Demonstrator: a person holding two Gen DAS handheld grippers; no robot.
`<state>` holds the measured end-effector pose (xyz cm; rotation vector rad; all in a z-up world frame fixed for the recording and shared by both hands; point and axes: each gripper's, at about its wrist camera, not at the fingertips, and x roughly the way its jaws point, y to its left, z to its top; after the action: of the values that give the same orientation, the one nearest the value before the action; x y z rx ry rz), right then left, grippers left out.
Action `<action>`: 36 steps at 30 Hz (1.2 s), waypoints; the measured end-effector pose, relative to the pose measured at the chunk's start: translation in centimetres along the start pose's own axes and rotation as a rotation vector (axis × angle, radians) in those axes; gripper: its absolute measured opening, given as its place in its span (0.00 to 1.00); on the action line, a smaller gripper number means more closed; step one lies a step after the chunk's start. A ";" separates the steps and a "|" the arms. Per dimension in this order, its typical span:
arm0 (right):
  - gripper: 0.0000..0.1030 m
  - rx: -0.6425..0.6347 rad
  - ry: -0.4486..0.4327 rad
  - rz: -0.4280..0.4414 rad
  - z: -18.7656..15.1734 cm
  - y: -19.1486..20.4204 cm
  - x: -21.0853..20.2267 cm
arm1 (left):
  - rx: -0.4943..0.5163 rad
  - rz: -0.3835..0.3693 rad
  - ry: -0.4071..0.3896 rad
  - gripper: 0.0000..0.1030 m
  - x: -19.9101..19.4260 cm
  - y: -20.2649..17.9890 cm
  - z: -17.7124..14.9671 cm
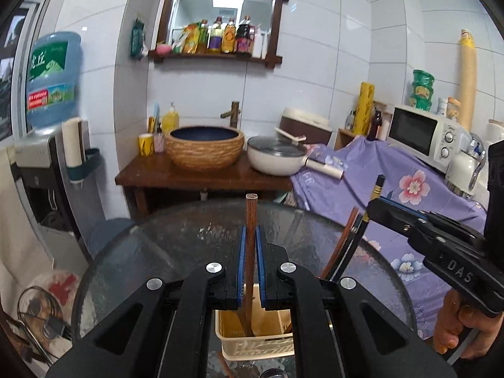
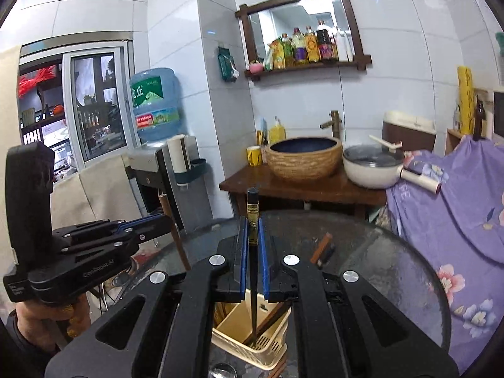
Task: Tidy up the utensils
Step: 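Lift wooden chopstick into the holder with left tool while right tool drops black chopstick in, then open both tools and move them back over the remaining utensils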
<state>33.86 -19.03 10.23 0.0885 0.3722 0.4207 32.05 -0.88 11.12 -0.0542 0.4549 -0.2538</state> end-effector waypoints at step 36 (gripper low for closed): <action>0.69 -0.045 0.037 -0.122 -12.1 1.6 -5.8 | -0.076 0.151 0.049 0.93 -4.4 3.4 -12.5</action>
<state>23.89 -19.85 1.20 0.0142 0.4025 0.3100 23.50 3.56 1.46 -0.0875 0.5151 -0.0901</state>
